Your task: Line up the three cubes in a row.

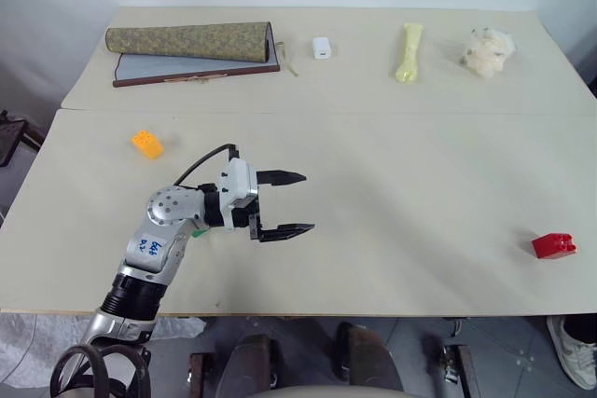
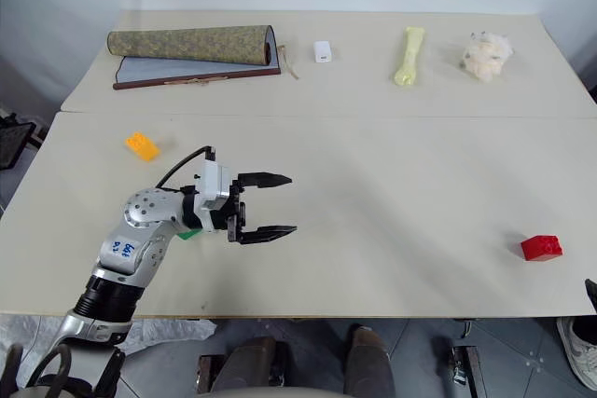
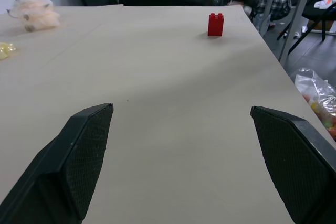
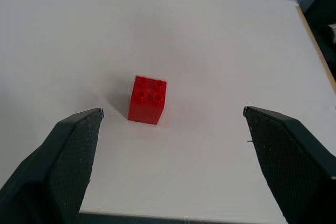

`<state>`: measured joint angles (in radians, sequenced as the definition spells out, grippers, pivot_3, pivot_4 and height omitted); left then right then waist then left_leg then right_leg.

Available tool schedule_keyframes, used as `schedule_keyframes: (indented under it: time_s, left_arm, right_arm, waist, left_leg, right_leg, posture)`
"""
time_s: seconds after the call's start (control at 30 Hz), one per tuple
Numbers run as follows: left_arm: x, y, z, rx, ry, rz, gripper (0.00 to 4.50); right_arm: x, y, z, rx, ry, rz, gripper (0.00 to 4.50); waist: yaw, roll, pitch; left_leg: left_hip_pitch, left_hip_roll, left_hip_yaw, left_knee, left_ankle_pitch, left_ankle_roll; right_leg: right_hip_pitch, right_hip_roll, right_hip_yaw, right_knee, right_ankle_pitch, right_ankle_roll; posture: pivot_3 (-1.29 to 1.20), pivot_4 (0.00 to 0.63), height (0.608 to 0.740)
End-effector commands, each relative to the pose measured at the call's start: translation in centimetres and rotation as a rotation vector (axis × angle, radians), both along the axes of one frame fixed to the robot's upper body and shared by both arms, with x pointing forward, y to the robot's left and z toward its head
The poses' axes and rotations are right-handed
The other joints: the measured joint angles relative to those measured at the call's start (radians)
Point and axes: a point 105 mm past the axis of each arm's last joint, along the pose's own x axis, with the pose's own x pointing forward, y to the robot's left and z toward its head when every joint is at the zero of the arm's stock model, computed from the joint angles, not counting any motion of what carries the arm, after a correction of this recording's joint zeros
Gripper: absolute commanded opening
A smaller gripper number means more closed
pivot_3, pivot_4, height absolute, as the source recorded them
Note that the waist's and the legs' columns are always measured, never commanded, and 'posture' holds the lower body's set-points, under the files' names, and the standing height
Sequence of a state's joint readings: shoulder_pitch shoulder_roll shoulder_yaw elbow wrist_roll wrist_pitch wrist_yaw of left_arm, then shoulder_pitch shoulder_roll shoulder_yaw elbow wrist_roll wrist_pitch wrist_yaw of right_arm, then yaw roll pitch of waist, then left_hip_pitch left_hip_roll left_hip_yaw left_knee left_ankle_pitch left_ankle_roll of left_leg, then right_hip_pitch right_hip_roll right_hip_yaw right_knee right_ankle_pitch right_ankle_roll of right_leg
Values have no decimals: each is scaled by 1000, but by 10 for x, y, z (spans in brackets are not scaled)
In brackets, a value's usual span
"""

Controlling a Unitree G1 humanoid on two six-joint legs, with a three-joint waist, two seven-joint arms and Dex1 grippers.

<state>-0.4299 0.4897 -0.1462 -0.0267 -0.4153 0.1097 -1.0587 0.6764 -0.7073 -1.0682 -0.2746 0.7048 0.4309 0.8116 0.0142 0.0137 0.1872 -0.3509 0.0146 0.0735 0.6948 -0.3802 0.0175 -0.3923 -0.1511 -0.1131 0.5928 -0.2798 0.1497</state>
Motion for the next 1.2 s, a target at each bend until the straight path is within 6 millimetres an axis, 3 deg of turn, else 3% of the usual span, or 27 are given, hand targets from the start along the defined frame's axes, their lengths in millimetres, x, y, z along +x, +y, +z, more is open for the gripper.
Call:
schedule_keyframes:
  time_s: [0.03, 0.3, 0.77, 0.87, 1.1, 1.17, 1.2]
  left_arm:
    - [-8, -5, 12, -27, -23, -53, 4460]
    - [-9, -9, 11, 5, -40, -85, 4460]
    - [-13, -13, 8, 26, -58, -105, 4460]
    - [-13, -13, 9, 25, -63, -104, 4500]
    - [-9, -7, 10, 34, -78, -83, 4500]
    - [-8, -4, 10, 38, -79, -76, 4500]
    - [-7, -1, 10, 39, -79, -62, 4500]
  right_arm:
    - [17, 13, 5, 109, 98, 46, 4500]
    - [49, 5, -12, 111, 364, -112, 4500]
    - [74, 1, -45, 69, 431, -176, 4500]
    - [79, 2, -47, 77, 412, -171, 3904]
    - [92, 11, -42, 45, 371, -64, 1503]
    - [98, 16, -36, 18, 350, -17, 1509]
    - [108, 33, -24, -14, 314, 111, 1509]
  waist:
    - [3, 0, 0]
    - [19, 0, 0]
    - [14, 0, 0]
    - [12, 0, 0]
    - [12, 0, 0]
    - [12, 0, 0]
    - [11, 0, 0]
  left_leg:
    - [0, 0, -2, 1, 0, 0]
    - [-4, -1, -5, 4, -1, 1]
    - [-6, -1, -2, 4, -1, 1]
    - [-6, -1, -1, 4, 0, 1]
    - [-6, -1, -1, 4, 0, 1]
    - [-6, -1, -1, 5, 0, 1]
    - [-6, -1, -1, 5, 0, 1]
  right_leg:
    - [0, 0, 1, 0, 0, 0]
    - [0, 0, -1, 0, 1, 0]
    - [-1, 0, -4, -1, 1, 0]
    - [-1, 0, -3, -1, 1, 0]
    - [-1, 1, -4, -1, 1, 0]
    - [-1, 1, -3, -1, 1, 0]
    - [-1, 1, -3, -1, 1, 0]
  posture:
    - [0, 150, 740]
    - [0, 150, 740]
    - [0, 150, 740]
    - [0, 150, 740]
    - [0, 150, 740]
    - [0, 150, 740]
    - [0, 150, 740]
